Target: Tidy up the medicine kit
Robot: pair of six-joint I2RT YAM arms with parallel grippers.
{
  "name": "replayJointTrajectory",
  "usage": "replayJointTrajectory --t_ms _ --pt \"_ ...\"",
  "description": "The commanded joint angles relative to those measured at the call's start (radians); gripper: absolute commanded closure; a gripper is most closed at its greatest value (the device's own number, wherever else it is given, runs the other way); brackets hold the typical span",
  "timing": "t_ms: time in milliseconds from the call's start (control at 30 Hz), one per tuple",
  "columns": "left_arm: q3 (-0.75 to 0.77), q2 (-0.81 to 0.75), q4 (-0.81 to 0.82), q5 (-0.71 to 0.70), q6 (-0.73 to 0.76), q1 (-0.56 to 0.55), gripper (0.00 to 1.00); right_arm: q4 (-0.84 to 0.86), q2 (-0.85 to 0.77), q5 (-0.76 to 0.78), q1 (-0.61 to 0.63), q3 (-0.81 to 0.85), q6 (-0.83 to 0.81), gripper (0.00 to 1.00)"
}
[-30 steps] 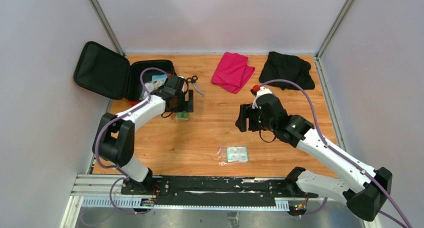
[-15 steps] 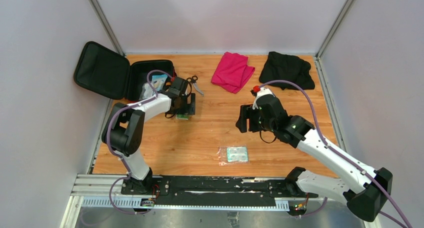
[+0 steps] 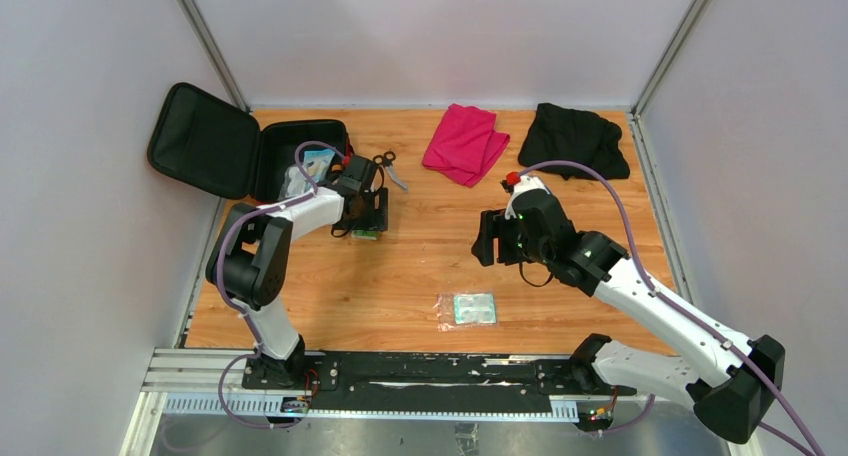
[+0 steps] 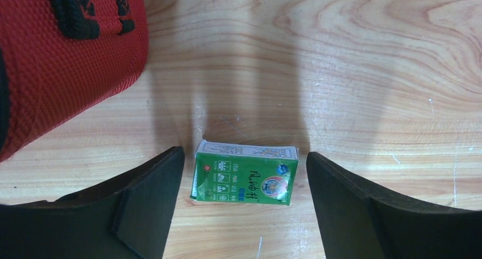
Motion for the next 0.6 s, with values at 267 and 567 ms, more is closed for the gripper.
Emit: replayJointTrajectory --t_ms 267,567 --pt "-0.007 -0.023 0.006 0.020 -0.027 -0.004 0.29 -0.049 -0.033 -0.006 -0.010 -0.003 0.009 0.31" --pt "0.004 -0.073 -0.019 0.054 -0.030 -0.005 0.34 -0.050 -0.034 -0.012 -0.010 0.002 0.017 0.31"
